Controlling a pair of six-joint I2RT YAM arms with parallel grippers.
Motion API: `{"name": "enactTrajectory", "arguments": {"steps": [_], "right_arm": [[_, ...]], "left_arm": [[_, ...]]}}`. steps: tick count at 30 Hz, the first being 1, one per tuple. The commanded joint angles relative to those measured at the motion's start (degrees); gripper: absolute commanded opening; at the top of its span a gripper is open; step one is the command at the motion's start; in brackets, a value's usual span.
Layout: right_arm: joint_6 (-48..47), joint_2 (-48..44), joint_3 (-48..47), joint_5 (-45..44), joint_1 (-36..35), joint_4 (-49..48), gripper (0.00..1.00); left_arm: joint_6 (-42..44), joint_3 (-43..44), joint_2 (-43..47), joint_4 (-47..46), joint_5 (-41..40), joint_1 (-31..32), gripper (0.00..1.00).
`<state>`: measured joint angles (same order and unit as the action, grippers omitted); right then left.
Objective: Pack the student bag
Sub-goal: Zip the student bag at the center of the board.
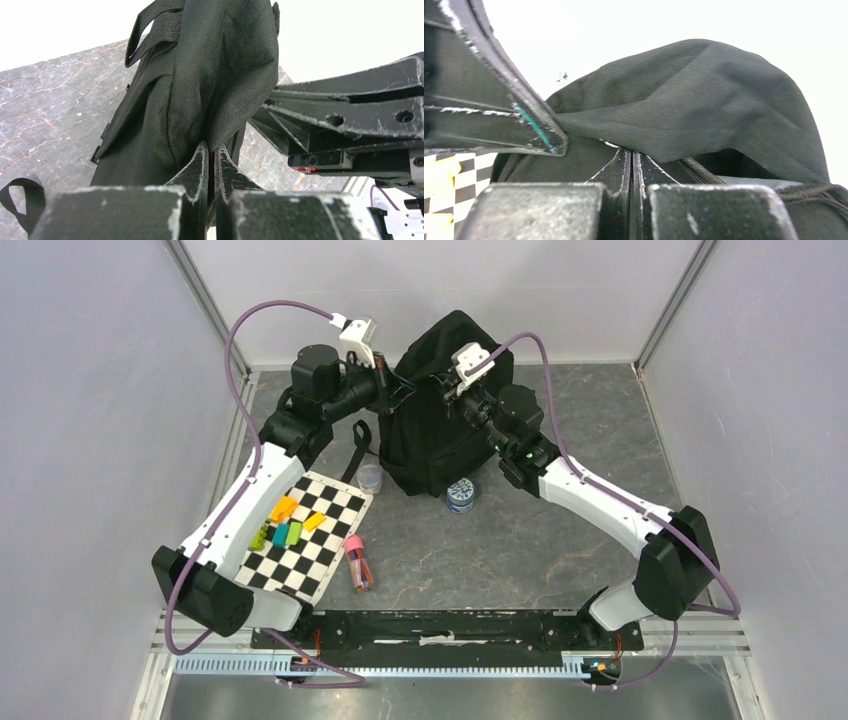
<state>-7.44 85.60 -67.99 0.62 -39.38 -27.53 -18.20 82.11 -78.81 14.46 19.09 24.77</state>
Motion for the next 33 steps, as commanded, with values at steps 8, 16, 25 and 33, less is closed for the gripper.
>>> {"name": "enactTrajectory", "arguments": {"steps": [8,16,25,33], "right_arm": [[7.3,-0.3,-9.7,-7.6,9.2,15.4,0.00],[9.7,5.2,-21.2,-0.9,18.0,31.5,0.00],[8.8,6.4,-27.9,20.5,22.8,39.9,0.00],[18.9,6.6,-24.9,32.1,21.9,25.6,0.00]], "left_arm": [[-1.3,0.9,6.7,-3.6,-5.3,-4.2,0.02],[-1.0,0.0,7.2,-3.4,-7.0,-6.8,0.02],[4.4,-0.5,6.2,-4.1,-6.5,-7.7,0.02],[19.8,-1.6,8.1,-1.0,-1.2,-4.0,0.21]]}}
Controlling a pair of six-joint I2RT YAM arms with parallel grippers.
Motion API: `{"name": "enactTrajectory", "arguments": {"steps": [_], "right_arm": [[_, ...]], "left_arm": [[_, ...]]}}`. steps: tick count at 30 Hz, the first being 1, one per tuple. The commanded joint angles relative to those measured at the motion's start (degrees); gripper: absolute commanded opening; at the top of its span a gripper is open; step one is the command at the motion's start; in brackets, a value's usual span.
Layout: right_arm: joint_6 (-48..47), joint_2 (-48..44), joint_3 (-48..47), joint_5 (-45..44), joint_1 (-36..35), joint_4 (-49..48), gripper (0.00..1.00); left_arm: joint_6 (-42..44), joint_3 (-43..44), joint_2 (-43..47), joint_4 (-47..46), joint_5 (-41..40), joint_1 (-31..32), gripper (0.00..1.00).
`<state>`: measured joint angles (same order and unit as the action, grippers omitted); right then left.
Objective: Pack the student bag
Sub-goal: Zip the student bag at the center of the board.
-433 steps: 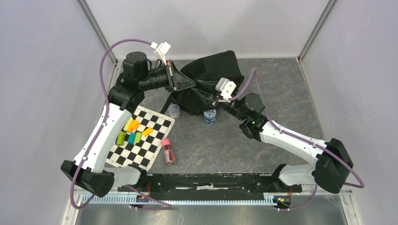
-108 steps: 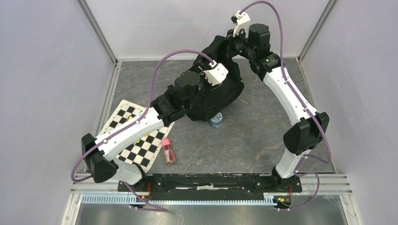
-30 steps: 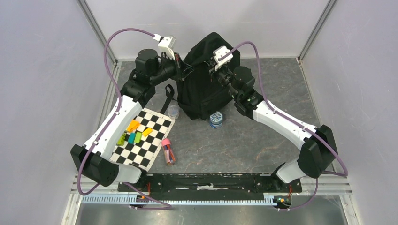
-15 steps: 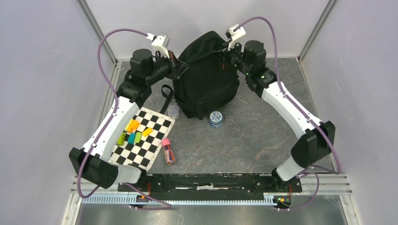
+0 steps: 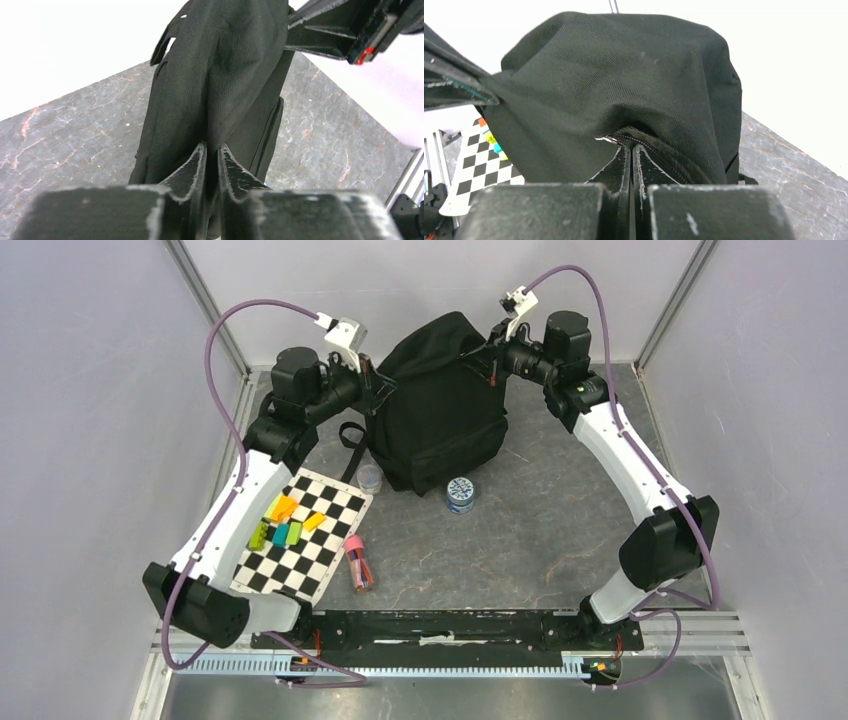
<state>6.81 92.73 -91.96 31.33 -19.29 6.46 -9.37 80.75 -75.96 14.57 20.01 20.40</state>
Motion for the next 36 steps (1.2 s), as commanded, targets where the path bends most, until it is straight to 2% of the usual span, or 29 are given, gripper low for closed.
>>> {"name": "enactTrajectory", "arguments": {"steps": [1,6,11,13,22,31,34,36], "right_arm": [[4.8,0.3,-1.9,1.3,1.5,-8.4,0.00],[6.4,3.0,-3.5,-0.5,0.5,-10.2,0.00],[7.6,3.9,-4.8,-1.7,0.4,-10.4,0.00],[7.7,3.6,-5.0,-2.4,0.4,-10.3,0.00],[8.2,3.4,-5.5,-3.0,0.4,-10.2,0.00],[8.1,2.6,-5.2,-1.2,0.4,-10.2,0.00],[8.1,2.0,-4.9,-0.7,0.4,-10.2,0.00],[7.8,1.3,-4.2,-0.7,0.4,-10.1,0.00]], "left_arm": [[12.4,-0.2,5.7,-1.1,-2.4,1.6,0.34],[22.5,4.4,6.5,3.3,-8.1,10.4,0.69],[32.6,7.6,6.0,3.7,-17.4,17.9,0.87],[37.6,8.6,4.5,3.9,-21.8,21.5,0.90],[48.2,10.6,-3.9,4.3,-30.7,28.0,0.94],[61.9,6.2,-12.0,-11.7,-48.8,29.3,0.93],[66.9,3.7,-13.8,-19.2,-53.5,29.3,0.79],[69.0,3.0,-15.1,-21.8,-55.1,29.2,0.59]]}}
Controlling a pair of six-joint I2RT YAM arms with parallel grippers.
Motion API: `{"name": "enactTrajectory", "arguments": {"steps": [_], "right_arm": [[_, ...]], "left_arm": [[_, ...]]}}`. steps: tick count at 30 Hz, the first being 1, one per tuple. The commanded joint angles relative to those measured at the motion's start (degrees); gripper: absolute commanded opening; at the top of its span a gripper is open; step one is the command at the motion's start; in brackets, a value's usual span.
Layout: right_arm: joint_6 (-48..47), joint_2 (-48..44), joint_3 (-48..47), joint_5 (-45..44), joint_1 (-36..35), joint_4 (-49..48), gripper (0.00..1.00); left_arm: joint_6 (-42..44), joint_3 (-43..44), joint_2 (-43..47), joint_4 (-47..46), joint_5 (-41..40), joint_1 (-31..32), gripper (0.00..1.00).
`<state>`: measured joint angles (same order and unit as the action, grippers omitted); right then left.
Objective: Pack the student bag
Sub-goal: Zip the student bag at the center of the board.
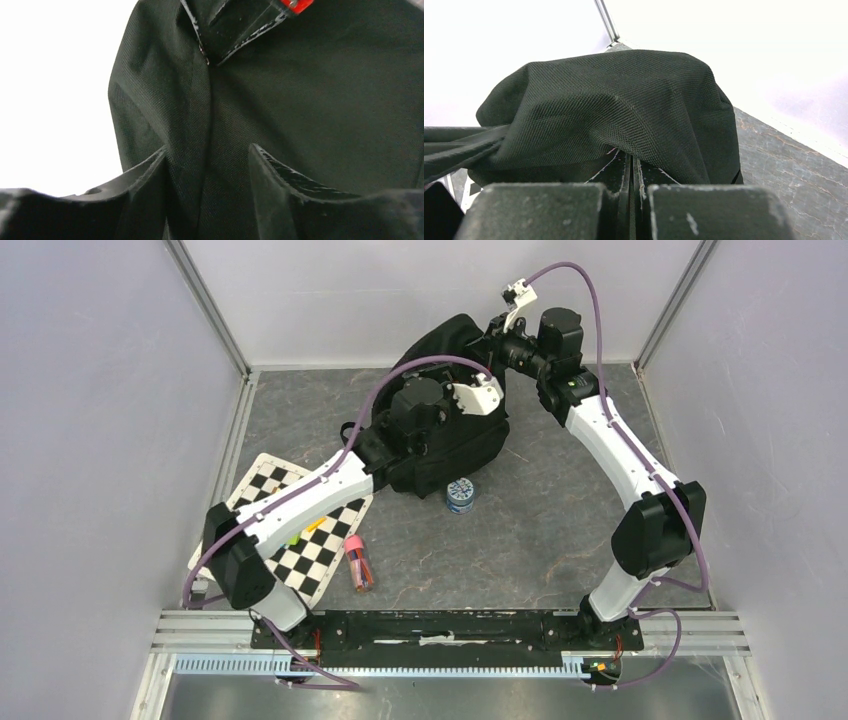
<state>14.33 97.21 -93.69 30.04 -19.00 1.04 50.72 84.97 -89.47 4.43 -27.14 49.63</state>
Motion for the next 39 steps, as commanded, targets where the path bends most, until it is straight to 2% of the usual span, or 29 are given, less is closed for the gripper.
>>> {"name": "enactTrajectory", "arguments": {"steps": [1,4,5,6,11,14,18,23,28,31,35,39], "right_arm": [[0.1,-3.6,-2.2,0.6,0.1,-4.7,0.00],[-0.7,-5.0,-2.0,0.1,0.1,-3.6,0.00],[-1.1,-5.4,-2.3,-0.9,0.1,-2.9,0.00],[-1.8,-5.6,-3.1,-2.0,0.1,-1.5,0.00],[-5.0,-4.2,-12.7,-10.7,0.9,8.7,0.00],[-3.4,-1.4,-18.0,-9.7,3.8,12.3,0.00],[-1.7,1.4,-19.1,-6.1,8.4,13.7,0.00],[-3.5,1.6,-12.0,-6.4,11.6,13.1,0.00],[-4.6,0.6,-6.3,-7.4,12.9,9.4,0.00],[-5.0,1.6,-6.5,-7.9,13.3,9.2,0.00],[-4.2,5.0,-8.0,-4.3,14.1,10.1,0.00],[-4.2,4.7,-11.3,2.1,14.2,11.9,0.00]], "left_arm": [[9.4,-1.3,-2.1,-13.1,-9.0,-0.1,0.47],[10.5,0.5,-3.9,-15.8,-11.4,-0.5,0.11],[10.3,1.6,-4.2,-16.0,-11.8,-0.7,0.03],[9.7,3.2,-4.5,-15.9,-11.9,-0.9,0.02],[3.8,14.4,-5.3,-10.9,-9.9,-3.1,0.02],[1.1,22.8,-6.7,-7.6,-9.2,-5.3,0.02],[-3.0,27.6,-6.6,-2.5,-4.0,-8.4,0.02],[-11.5,26.3,-5.0,3.8,3.3,-13.9,0.02],[-16.8,21.3,-2.1,3.7,7.4,-18.1,0.02],[-20.8,20.3,-0.3,4.9,10.4,-20.9,0.02],[-26.4,20.0,2.2,7.2,17.4,-24.7,0.02],[-26.5,20.1,3.6,10.4,26.3,-26.8,0.02]]}}
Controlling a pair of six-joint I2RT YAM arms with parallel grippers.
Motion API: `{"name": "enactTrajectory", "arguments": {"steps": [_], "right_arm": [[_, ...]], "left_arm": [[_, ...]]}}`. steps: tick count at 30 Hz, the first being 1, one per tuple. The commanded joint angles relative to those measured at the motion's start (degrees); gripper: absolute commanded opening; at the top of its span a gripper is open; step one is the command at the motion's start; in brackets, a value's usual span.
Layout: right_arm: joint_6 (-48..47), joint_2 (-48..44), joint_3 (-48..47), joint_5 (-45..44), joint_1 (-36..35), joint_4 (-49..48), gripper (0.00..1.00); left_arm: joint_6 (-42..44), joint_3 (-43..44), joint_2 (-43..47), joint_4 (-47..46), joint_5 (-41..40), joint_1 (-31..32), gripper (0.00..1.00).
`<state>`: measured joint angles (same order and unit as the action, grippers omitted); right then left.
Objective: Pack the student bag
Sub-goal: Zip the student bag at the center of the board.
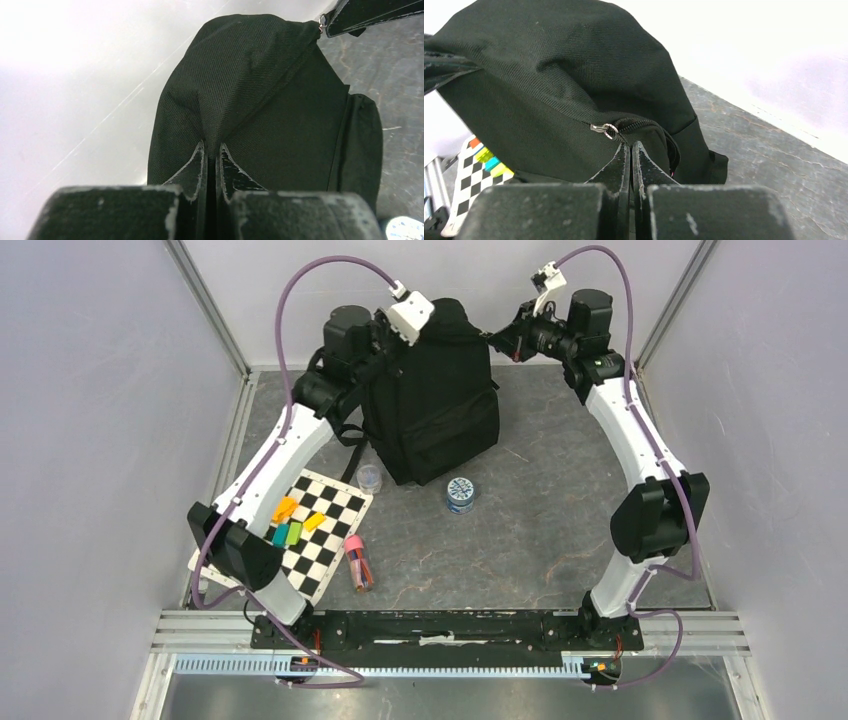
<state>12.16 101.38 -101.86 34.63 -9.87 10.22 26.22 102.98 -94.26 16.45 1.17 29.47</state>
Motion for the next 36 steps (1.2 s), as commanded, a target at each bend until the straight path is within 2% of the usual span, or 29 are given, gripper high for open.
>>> {"name": "enactTrajectory", "arguments": {"steps": [1,4,6,11,12,15,20,24,26,32,36], "right_arm": [[-1.9,-0.6,-3.1,-0.4,5.0,2.2,0.00],[-2.1,-4.9,-3.8,0.7,3.3,1.8,0.00],[-3.1,-7.5,-5.2,-2.2,1.7,1.5,0.00],[-3.6,-10.0,-6.2,-7.5,1.2,0.1,0.00],[-3.9,-10.5,-5.2,-8.1,1.2,0.1,0.00],[-3.8,-12.7,1.5,-9.6,1.2,-2.1,0.00],[-2.3,-12.3,15.3,-14.1,1.2,-9.7,0.00],[-0.8,-5.9,14.5,-7.9,1.3,-5.5,0.00],[-0.1,-5.5,16.5,-4.2,1.3,-5.5,0.00],[-2.2,-9.1,28.3,-3.0,1.3,-6.5,0.00],[-2.8,-7.5,30.5,-1.6,1.3,-5.8,0.00]], "left_arm": [[-1.7,2.4,8.4,-0.8,-0.2,-6.7,0.02],[-5.3,5.7,8.2,-0.4,4.9,-6.8,0.02],[-8.7,11.7,6.7,0.2,8.5,-6.9,0.02],[-12.8,34.4,-3.6,8.4,9.2,-7.7,0.02],[-13.9,36.6,-5.2,9.3,9.9,-8.3,0.02],[-19.2,33.3,-5.3,6.5,11.8,-11.2,0.02],[-23.6,24.1,-8.4,3.7,9.2,-15.3,0.02],[-24.4,15.9,-8.6,-1.1,8.7,-16.2,0.02],[-24.5,12.8,-7.2,-3.9,7.8,-16.2,0.02],[-23.2,11.9,-6.4,-4.6,6.3,-16.7,0.02],[-24.4,9.8,-5.1,-6.7,8.4,-16.6,0.02]]}}
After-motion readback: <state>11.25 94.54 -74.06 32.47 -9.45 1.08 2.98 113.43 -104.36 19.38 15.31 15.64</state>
